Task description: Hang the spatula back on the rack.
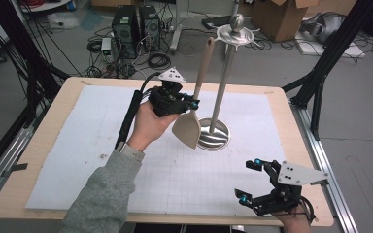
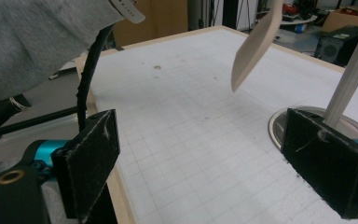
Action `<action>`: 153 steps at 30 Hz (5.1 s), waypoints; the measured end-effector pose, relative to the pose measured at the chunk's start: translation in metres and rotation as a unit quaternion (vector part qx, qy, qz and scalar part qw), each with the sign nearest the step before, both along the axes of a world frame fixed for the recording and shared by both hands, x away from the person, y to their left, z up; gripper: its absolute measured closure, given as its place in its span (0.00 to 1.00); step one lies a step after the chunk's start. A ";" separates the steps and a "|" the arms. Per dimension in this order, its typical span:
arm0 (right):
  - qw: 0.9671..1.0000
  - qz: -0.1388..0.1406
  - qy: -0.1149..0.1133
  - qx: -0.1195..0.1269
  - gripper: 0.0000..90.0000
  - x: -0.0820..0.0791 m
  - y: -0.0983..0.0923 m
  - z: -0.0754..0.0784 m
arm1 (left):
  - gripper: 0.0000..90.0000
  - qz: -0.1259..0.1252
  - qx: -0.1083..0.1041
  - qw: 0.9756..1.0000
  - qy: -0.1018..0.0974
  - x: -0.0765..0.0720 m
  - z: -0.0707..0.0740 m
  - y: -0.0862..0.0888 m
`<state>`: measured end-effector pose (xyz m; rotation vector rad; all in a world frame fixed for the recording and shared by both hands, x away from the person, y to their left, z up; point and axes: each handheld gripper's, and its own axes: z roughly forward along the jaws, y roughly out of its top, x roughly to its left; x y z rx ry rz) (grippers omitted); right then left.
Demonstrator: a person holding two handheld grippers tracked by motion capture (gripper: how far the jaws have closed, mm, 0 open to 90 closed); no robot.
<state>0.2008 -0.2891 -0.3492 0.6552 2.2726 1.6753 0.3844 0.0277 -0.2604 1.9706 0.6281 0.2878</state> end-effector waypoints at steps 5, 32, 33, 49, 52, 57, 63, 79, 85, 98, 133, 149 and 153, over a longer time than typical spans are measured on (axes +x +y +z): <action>1.000 -0.001 0.000 0.000 0.12 0.000 0.000 -0.001 | 0.85 0.010 0.000 1.000 -0.001 0.004 -0.001 -0.002; 1.000 -0.006 0.011 -0.008 0.12 0.004 0.009 -0.006 | 0.09 0.015 -0.044 0.999 0.012 0.005 0.002 0.016; 1.000 -0.006 0.014 -0.009 0.12 0.004 0.009 -0.006 | 0.08 0.014 -0.044 0.999 0.011 0.004 0.002 0.018; 1.000 -0.001 0.006 -0.003 0.12 0.010 0.013 -0.004 | 0.07 0.046 -0.043 0.998 -0.013 -0.011 0.001 0.048; 1.000 0.000 0.005 -0.002 0.12 0.013 0.015 -0.003 | 0.07 0.049 -0.037 0.998 -0.017 -0.015 0.000 0.054; 1.000 0.000 0.003 0.004 0.12 0.019 0.018 -0.002 | 0.07 0.062 -0.032 0.997 -0.029 -0.022 -0.001 0.070; 1.000 -0.002 -0.002 0.012 0.12 0.027 0.019 -0.001 | 0.07 0.092 -0.029 0.994 -0.045 -0.031 -0.004 0.095; 0.999 -0.009 -0.014 0.040 0.12 0.039 0.018 0.004 | 0.07 0.127 -0.051 0.988 -0.071 -0.057 -0.016 0.148; 0.999 -0.006 -0.016 0.045 0.12 0.043 0.020 0.004 | 0.07 0.142 -0.055 0.985 -0.077 -0.066 -0.021 0.162; 0.998 -0.016 -0.023 0.057 0.12 0.053 0.018 0.007 | 0.07 0.152 -0.057 0.983 -0.090 -0.093 -0.032 0.183; 0.996 -0.070 -0.032 0.036 0.12 0.063 0.019 0.007 | 0.07 0.231 -0.071 0.966 -0.094 -0.146 -0.068 0.258; 0.996 -0.072 -0.033 0.041 0.12 0.062 0.016 0.006 | 0.07 0.203 -0.090 0.968 -0.114 -0.162 -0.079 0.260; 0.996 -0.069 -0.035 0.044 0.12 0.062 0.016 0.006 | 0.07 0.193 -0.103 0.969 -0.118 -0.164 -0.080 0.264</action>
